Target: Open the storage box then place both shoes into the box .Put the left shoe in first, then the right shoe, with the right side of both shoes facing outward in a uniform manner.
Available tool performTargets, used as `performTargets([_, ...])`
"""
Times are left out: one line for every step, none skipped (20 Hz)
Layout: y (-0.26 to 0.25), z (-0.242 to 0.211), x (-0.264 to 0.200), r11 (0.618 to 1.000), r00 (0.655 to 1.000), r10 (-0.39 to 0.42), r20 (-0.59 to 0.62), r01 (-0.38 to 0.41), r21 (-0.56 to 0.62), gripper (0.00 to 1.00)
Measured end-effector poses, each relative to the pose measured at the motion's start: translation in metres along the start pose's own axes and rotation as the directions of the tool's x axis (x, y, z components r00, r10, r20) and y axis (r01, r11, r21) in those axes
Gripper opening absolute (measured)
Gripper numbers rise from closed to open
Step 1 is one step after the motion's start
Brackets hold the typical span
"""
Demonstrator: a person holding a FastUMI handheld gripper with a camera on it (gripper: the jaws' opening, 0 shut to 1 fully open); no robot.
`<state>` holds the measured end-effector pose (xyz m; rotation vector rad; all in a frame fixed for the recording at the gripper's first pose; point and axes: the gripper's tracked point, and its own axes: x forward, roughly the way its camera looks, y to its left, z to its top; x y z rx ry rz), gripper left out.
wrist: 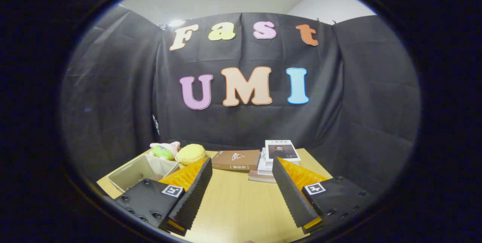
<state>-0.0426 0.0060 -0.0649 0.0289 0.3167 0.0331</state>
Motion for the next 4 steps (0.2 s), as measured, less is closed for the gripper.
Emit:
performTargets([-0.0049,0.0005,-0.0003,1.000,1.000,-0.003,0.003,0.003,0.008,1.00])
performTargets([-0.0084,0.0027,-0.0009,1.000,1.000,-0.008,0.011,0.008,0.011,1.00])
performTargets([-0.0107,0.0028,-0.0007,1.000,1.000,-0.009,0.012,0.009,0.010,1.00])
performTargets([-0.0125,0.0036,-0.0011,1.000,1.000,-0.010,0.015,0.010,0.011,1.00])
